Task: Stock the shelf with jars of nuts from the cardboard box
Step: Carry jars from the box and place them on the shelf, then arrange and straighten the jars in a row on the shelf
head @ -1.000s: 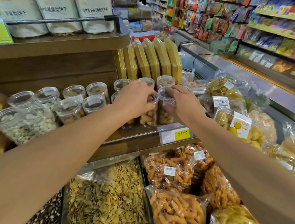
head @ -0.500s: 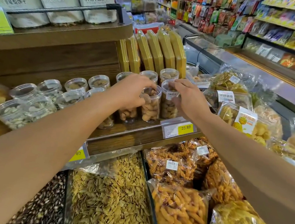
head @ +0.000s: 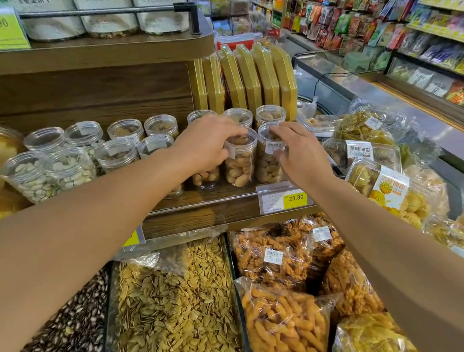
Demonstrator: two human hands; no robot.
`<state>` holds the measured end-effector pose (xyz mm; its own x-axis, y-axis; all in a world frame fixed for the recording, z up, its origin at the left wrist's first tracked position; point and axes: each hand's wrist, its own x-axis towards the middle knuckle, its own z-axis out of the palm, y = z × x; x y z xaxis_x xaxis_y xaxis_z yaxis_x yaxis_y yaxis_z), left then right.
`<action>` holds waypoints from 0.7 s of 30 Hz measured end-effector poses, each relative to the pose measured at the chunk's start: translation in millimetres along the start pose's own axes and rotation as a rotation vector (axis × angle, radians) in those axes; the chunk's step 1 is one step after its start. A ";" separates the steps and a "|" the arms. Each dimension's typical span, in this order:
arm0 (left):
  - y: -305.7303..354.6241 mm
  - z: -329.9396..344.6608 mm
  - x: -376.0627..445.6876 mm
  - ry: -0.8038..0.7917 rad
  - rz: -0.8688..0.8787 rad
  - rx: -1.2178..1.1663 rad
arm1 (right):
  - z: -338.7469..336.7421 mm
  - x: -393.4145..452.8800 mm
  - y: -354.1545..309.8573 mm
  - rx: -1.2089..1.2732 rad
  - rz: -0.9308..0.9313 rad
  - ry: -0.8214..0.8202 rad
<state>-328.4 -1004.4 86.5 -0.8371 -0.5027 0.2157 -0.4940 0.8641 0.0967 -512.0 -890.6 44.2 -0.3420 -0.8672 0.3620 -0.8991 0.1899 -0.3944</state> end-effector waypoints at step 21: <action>2.6 13.2 -5.8 0.152 -0.089 0.023 | -8.7 4.7 3.2 0.072 -0.043 -0.056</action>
<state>-328.0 -999.5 72.7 -0.7451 -0.5664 0.3521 -0.5717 0.8143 0.1000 -518.9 -890.1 52.1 -0.2855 -0.8988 0.3327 -0.8899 0.1197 -0.4402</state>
